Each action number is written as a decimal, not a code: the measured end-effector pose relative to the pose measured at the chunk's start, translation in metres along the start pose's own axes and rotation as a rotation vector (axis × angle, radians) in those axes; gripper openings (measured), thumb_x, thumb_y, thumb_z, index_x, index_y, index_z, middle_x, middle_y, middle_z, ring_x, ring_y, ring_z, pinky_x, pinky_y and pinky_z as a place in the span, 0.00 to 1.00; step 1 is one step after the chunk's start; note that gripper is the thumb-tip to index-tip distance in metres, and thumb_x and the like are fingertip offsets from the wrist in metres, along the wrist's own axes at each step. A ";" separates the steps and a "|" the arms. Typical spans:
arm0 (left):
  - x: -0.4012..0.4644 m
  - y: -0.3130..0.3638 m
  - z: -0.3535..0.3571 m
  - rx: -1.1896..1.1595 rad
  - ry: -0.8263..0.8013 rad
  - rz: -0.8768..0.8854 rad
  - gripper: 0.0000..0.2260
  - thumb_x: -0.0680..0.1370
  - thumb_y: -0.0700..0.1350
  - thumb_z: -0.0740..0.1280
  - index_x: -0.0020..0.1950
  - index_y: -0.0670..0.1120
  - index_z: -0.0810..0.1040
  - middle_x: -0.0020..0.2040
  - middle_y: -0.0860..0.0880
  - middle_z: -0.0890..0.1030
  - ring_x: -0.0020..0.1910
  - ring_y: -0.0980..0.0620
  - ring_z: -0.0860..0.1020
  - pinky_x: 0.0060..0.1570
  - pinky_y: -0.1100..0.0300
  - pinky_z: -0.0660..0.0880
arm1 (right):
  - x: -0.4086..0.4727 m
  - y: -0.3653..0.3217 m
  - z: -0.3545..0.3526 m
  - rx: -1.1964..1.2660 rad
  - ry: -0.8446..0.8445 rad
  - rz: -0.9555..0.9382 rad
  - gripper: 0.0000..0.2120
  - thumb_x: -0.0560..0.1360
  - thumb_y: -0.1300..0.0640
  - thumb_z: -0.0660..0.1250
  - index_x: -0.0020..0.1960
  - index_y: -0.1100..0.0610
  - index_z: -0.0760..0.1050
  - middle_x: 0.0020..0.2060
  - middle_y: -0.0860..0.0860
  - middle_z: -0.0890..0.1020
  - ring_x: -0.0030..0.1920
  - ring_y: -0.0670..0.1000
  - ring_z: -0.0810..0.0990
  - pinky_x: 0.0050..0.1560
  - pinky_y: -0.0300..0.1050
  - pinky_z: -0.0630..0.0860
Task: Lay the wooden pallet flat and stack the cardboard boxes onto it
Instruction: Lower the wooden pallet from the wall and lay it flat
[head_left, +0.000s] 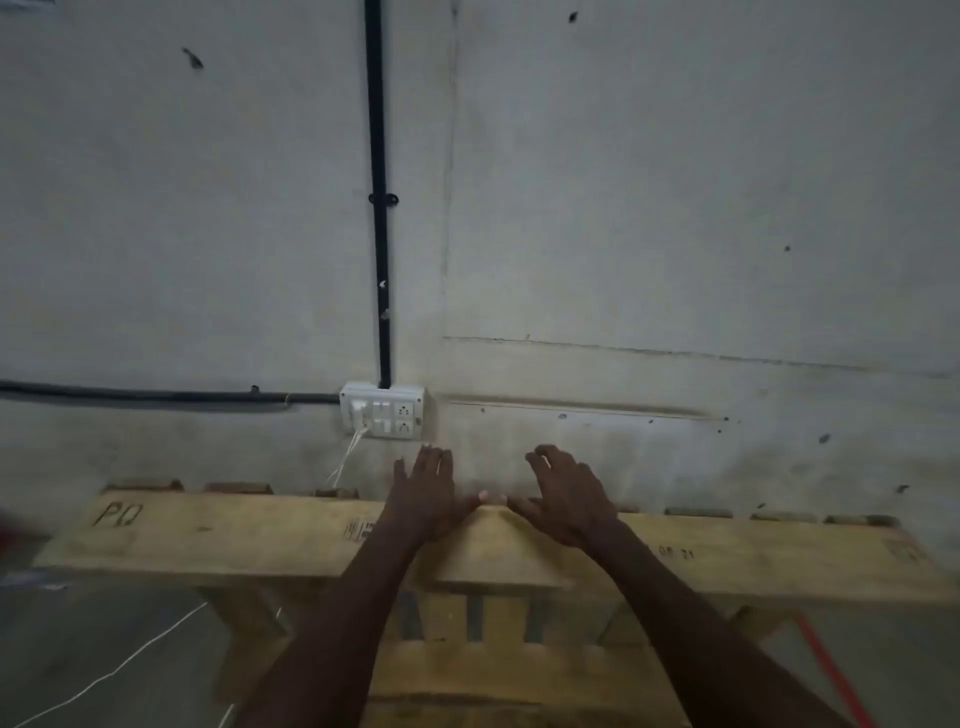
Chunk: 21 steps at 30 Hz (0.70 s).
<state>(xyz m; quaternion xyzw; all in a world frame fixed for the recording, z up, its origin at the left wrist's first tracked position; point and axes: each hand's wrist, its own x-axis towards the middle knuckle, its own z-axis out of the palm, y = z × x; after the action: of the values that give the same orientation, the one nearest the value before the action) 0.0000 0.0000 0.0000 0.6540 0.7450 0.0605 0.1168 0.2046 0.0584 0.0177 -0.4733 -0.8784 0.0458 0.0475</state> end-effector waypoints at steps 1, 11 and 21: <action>0.004 -0.006 0.004 -0.027 -0.030 -0.026 0.46 0.73 0.74 0.46 0.79 0.41 0.51 0.80 0.43 0.51 0.79 0.46 0.47 0.75 0.40 0.44 | 0.004 0.003 0.008 0.010 -0.037 0.011 0.44 0.72 0.24 0.48 0.75 0.54 0.63 0.75 0.54 0.64 0.72 0.55 0.66 0.71 0.55 0.63; -0.011 -0.014 0.035 -0.058 0.191 -0.001 0.40 0.76 0.72 0.40 0.74 0.47 0.66 0.76 0.48 0.66 0.78 0.49 0.54 0.75 0.43 0.50 | -0.004 0.010 0.039 0.114 -0.009 0.104 0.43 0.72 0.23 0.45 0.74 0.52 0.66 0.72 0.51 0.71 0.69 0.52 0.70 0.72 0.55 0.62; -0.095 0.010 0.052 -0.016 0.205 -0.164 0.43 0.74 0.73 0.38 0.78 0.46 0.59 0.80 0.45 0.53 0.79 0.47 0.41 0.73 0.35 0.37 | -0.085 -0.011 0.038 0.122 -0.026 0.031 0.44 0.71 0.23 0.48 0.76 0.51 0.60 0.74 0.51 0.67 0.73 0.53 0.66 0.74 0.60 0.57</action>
<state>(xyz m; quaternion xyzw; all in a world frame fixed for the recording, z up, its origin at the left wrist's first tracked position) 0.0338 -0.0962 -0.0383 0.5804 0.8034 0.1231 0.0499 0.2374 -0.0198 -0.0222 -0.4826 -0.8670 0.1065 0.0641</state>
